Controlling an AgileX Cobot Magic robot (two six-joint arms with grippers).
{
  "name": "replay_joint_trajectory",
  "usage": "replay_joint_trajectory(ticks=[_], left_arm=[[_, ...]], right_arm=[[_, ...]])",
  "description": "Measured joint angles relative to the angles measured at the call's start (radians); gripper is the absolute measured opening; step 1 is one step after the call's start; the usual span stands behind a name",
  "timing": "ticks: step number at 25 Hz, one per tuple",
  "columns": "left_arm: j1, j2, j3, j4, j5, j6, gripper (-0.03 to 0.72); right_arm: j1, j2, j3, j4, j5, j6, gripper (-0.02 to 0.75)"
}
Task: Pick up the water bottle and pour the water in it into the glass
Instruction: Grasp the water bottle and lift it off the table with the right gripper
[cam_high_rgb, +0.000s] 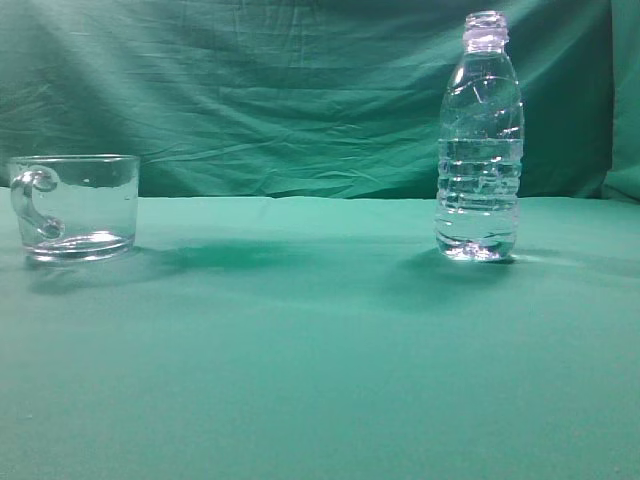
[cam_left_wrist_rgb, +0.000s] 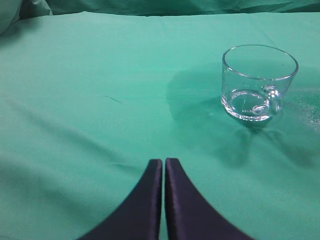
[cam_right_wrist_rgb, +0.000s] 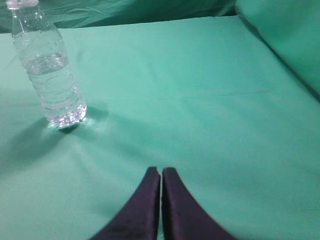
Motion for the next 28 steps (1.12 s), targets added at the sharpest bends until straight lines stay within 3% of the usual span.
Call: replay_joint_trajectory(ticks=[23, 28], left_arm=[[0.0, 0.0, 0.0, 0.0, 0.0, 0.0, 0.0], [0.0, 0.0, 0.0, 0.0, 0.0, 0.0, 0.0]], right_arm=[[0.0, 0.0, 0.0, -0.006, 0.0, -0.022, 0.0], [0.0, 0.0, 0.0, 0.045, -0.139, -0.035, 0.0]])
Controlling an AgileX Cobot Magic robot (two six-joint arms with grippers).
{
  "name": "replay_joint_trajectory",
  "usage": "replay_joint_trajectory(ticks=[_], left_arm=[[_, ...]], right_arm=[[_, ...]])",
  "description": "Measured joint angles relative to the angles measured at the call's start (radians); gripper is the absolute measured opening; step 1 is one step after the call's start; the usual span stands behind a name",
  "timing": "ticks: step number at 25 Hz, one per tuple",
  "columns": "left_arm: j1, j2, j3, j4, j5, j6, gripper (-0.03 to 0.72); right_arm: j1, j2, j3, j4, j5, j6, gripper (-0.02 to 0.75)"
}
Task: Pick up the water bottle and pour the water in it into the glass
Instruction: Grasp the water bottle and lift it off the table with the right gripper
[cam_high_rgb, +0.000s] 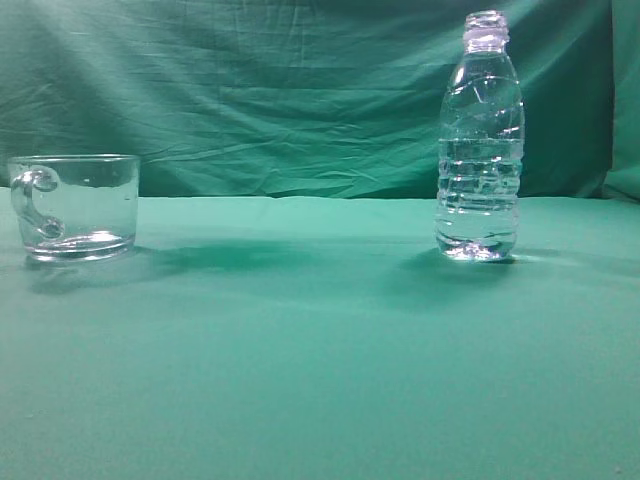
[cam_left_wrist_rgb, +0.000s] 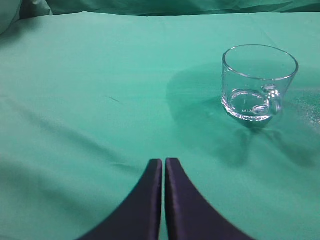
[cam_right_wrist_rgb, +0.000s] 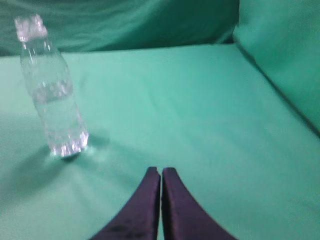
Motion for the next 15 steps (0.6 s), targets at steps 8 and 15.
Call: replay_joint_trajectory(ticks=[8, 15], left_arm=[[-0.001, 0.0, 0.0, 0.0, 0.0, 0.0, 0.0], [-0.001, 0.0, 0.0, 0.0, 0.0, 0.0, 0.0]], right_arm=[[0.0, -0.002, -0.007, 0.145, -0.249, 0.063, 0.0], [0.0, 0.094, -0.268, 0.145, -0.037, -0.098, 0.0]])
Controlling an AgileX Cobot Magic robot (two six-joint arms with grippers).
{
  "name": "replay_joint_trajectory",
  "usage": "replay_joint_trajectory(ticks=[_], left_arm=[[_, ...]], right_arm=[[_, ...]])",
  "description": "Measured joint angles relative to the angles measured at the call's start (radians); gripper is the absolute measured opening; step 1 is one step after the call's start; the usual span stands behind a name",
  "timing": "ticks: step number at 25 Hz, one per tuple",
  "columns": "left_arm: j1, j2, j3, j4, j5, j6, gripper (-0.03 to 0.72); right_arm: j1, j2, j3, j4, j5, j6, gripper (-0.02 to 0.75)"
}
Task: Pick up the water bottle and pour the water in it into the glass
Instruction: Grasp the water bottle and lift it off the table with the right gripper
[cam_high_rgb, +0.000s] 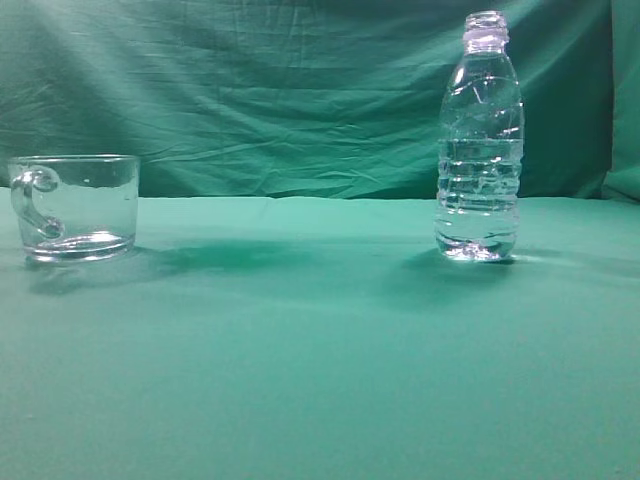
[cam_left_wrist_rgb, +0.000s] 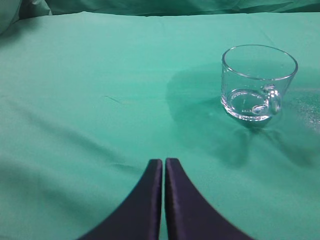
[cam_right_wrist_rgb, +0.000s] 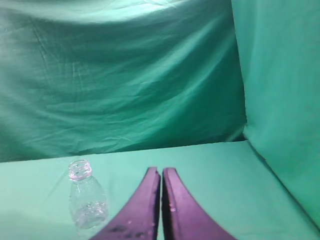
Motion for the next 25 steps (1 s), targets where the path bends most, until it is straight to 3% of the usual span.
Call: replay_joint_trajectory(ticks=[7, 18, 19, 20, 25], left_arm=[[0.0, 0.0, 0.0, 0.0, 0.0, 0.0, 0.0], [0.0, 0.0, 0.0, 0.0, 0.0, 0.0, 0.0], [0.0, 0.0, 0.0, 0.0, 0.0, 0.0, 0.0], [0.0, 0.0, 0.0, 0.0, 0.0, 0.0, 0.0], [0.0, 0.0, 0.0, 0.0, 0.0, 0.0, 0.0]], right_arm=[[0.007, 0.235, -0.113, 0.044, 0.023, -0.037, 0.0], [0.221, 0.521, -0.113, 0.064, -0.175, -0.103, 0.0], [0.229, 0.544, -0.113, 0.064, -0.201, -0.103, 0.047], [0.236, 0.572, -0.113, 0.064, -0.23, -0.103, 0.047], [0.279, 0.719, -0.113, 0.065, -0.346, -0.103, 0.297]])
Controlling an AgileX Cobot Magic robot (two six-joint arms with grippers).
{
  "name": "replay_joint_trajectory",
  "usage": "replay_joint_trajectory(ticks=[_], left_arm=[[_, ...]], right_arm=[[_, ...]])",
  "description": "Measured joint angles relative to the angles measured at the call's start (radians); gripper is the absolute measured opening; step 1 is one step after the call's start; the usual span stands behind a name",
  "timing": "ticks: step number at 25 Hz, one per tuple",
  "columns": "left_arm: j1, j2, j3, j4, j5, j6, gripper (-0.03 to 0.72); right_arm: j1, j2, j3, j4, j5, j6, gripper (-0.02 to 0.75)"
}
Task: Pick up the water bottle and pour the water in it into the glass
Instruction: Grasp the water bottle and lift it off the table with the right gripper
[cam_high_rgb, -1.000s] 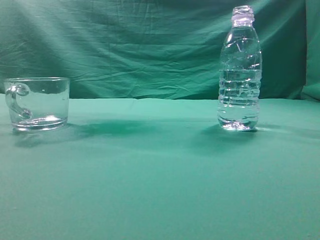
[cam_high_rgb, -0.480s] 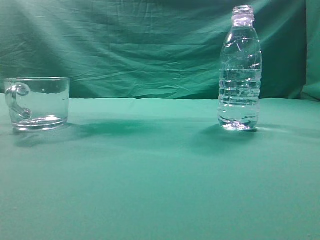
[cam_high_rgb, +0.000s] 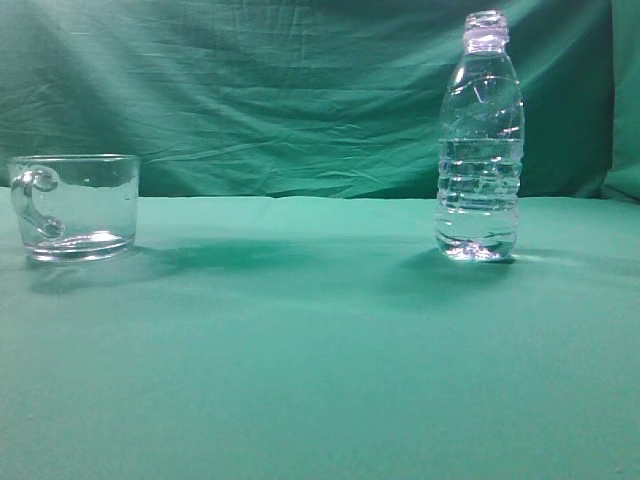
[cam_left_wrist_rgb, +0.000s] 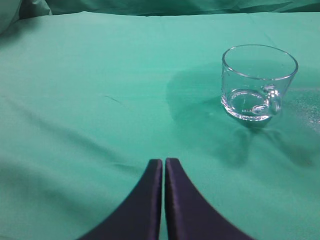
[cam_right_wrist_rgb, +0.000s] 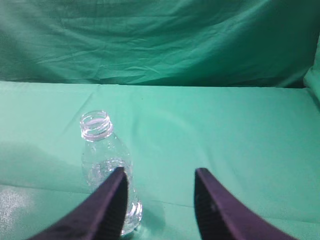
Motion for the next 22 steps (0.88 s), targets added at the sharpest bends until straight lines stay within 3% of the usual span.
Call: replay_joint_trajectory(ticks=[4, 6, 12, 22], left_arm=[[0.0, 0.0, 0.0, 0.0, 0.0, 0.0, 0.0], [0.0, 0.0, 0.0, 0.0, 0.0, 0.0, 0.0], [0.0, 0.0, 0.0, 0.0, 0.0, 0.0, 0.0], [0.0, 0.0, 0.0, 0.0, 0.0, 0.0, 0.0]], right_arm=[[0.063, 0.117, 0.0, -0.048, -0.087, 0.0, 0.489], [0.103, 0.173, 0.0, -0.085, -0.139, -0.002, 0.544], [0.177, 0.339, -0.006, -0.106, -0.29, 0.007, 0.552], [0.188, 0.598, -0.006, -0.168, -0.554, 0.147, 0.552]])
